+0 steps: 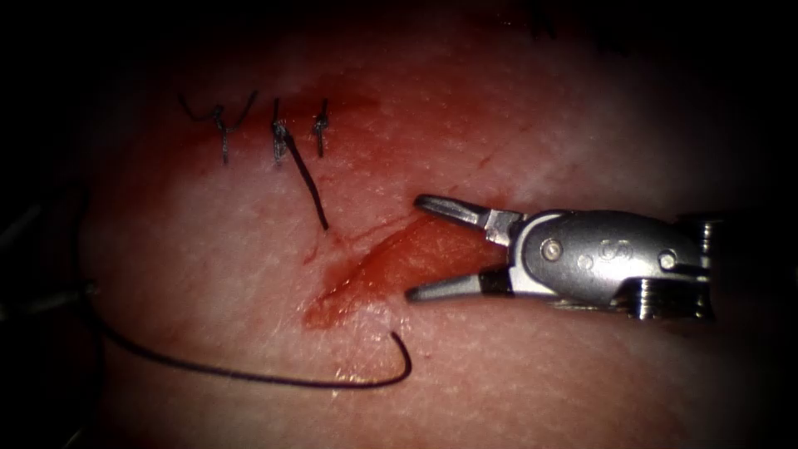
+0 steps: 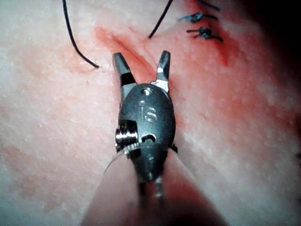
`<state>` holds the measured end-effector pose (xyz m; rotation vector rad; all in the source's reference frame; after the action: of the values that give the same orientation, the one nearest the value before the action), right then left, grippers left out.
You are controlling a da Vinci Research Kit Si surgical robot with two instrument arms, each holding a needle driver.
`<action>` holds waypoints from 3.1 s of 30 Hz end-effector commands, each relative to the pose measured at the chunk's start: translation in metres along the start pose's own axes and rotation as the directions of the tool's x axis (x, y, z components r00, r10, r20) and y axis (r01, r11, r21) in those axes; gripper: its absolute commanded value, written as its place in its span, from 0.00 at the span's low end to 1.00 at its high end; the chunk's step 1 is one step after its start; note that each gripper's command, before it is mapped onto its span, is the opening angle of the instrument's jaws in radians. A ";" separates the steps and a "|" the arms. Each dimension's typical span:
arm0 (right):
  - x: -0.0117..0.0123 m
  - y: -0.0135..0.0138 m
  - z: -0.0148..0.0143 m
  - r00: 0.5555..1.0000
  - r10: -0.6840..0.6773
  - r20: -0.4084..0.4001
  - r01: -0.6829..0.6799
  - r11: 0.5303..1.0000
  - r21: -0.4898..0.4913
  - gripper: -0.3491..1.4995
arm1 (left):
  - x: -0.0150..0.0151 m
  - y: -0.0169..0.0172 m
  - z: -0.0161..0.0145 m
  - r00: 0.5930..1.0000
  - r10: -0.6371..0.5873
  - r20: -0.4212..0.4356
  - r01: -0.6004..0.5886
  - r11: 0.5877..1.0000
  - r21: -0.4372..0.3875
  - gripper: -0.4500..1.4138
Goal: Wound Closure
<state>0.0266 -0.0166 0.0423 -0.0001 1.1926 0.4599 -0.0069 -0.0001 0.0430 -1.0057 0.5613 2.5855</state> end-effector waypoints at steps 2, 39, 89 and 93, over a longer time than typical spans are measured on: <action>-0.0003 -0.0004 0.0009 1.000 0.000 -0.003 0.000 1.000 0.004 0.79 | 0.0002 0.0007 0.0005 1.000 -0.010 -0.001 0.010 1.000 -0.003 0.55; 0.0020 -0.0027 0.0023 1.000 0.005 0.019 -0.009 0.974 0.225 0.60 | 0.0105 0.0032 0.0048 0.994 0.087 -0.068 -0.089 0.995 -0.032 0.00; 0.0074 -0.0033 0.0047 0.974 0.021 -0.225 -0.054 0.988 -0.143 0.49 | 0.0128 0.0120 0.0068 0.978 0.091 0.187 -0.119 0.983 0.141 0.00; 0.0064 -0.0029 0.0050 0.993 -0.003 -0.119 -0.007 0.997 -0.079 0.51 | 0.0131 0.0116 0.0053 0.977 0.095 0.189 -0.120 0.984 0.131 0.00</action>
<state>0.0331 -0.0157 0.0373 -0.0919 1.2794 0.5094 -0.0233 -0.0054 0.0396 -0.6974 0.7624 2.6527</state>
